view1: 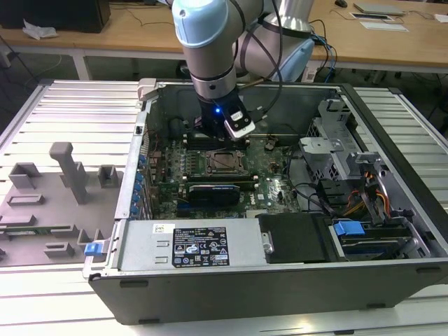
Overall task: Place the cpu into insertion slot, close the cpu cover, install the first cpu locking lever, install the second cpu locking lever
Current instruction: 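Install the first cpu locking lever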
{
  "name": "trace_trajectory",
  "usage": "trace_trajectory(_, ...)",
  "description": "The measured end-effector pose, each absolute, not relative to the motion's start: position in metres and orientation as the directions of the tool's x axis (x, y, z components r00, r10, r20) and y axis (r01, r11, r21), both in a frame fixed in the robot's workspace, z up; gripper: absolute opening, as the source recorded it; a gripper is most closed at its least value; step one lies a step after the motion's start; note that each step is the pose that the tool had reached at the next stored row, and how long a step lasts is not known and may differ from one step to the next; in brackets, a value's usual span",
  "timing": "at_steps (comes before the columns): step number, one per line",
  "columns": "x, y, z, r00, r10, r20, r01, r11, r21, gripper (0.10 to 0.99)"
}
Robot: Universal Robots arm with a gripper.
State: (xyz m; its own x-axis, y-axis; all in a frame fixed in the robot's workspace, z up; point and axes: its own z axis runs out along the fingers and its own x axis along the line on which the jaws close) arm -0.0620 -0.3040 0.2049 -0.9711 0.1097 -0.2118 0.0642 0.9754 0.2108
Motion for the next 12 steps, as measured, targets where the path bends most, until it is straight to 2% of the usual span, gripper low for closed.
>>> trace_trajectory(12,-0.0622,-0.3005,0.2013,-0.958,0.193,-0.213,0.150,0.968,0.203,0.106)
